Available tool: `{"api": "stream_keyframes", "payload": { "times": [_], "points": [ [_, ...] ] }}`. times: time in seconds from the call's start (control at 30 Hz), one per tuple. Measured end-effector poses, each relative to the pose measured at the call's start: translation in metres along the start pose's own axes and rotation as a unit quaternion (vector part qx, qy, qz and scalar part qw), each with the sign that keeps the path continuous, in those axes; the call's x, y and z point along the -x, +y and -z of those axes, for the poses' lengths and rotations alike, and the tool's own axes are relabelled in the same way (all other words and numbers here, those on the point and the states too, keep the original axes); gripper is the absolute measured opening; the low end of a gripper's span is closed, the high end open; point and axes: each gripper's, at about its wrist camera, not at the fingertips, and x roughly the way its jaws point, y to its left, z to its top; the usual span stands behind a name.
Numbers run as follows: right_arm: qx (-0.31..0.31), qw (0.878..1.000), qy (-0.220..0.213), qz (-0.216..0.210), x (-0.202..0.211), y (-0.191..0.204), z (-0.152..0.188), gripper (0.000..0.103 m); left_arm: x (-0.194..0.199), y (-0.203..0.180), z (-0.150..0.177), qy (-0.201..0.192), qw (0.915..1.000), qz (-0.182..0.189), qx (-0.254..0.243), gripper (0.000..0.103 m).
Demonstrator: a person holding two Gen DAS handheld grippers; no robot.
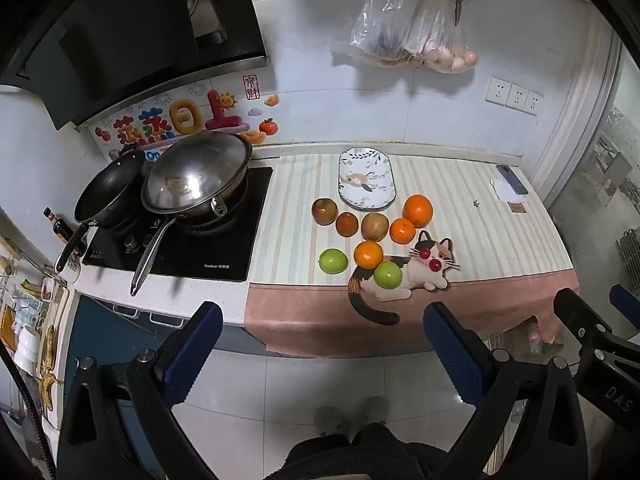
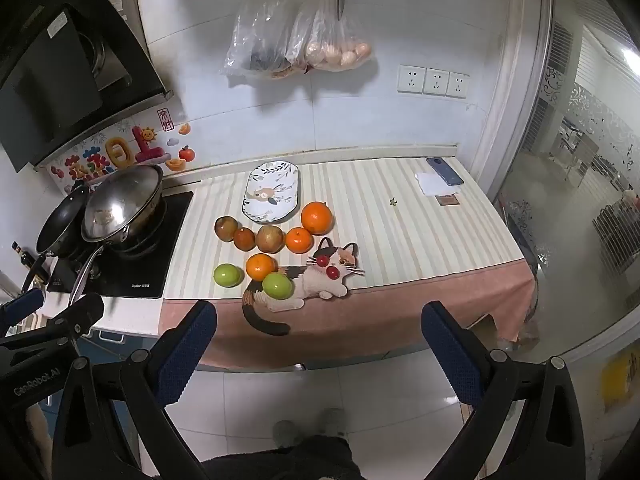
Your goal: Organize fruits
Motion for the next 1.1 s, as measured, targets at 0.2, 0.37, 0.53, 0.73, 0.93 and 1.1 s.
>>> {"api": "stream_keyframes", "payload": {
  "times": [0.2,0.37,0.53,0.73,0.93,1.1],
  "points": [
    [0.000,1.000,-0.002,0.001,-0.001,-0.001,-0.002,0.103,0.000,0.000,0.000,0.000,1.0000,-0.002,-0.001,0.103],
    [-0.002,1.000,-0.001,0.000,-0.002,-0.001,0.001,0.103,0.000,0.000,0.000,0.001,1.0000,0.000,0.000,0.103],
    [-0.001,1.000,0.003,-0.001,-0.001,-0.002,-0.007,0.103,0.000,0.000,0.000,0.002,1.0000,-0.001,0.002,0.103],
    [0.000,1.000,-0.001,0.000,-0.003,0.002,-0.009,0.103,0.000,-0.005,-0.007,0.001,1.0000,0.002,-0.001,0.103],
    [0.003,1.000,-0.004,-0.003,-0.001,0.001,-0.006,0.103,0.000,-0.006,-0.008,0.001,1.0000,0.001,0.000,0.103],
    [0.002,1.000,-0.005,-0.004,0.000,0.002,-0.007,0.103,0.000,-0.005,-0.007,0.000,1.0000,0.002,0.000,0.103]
  ]
}}
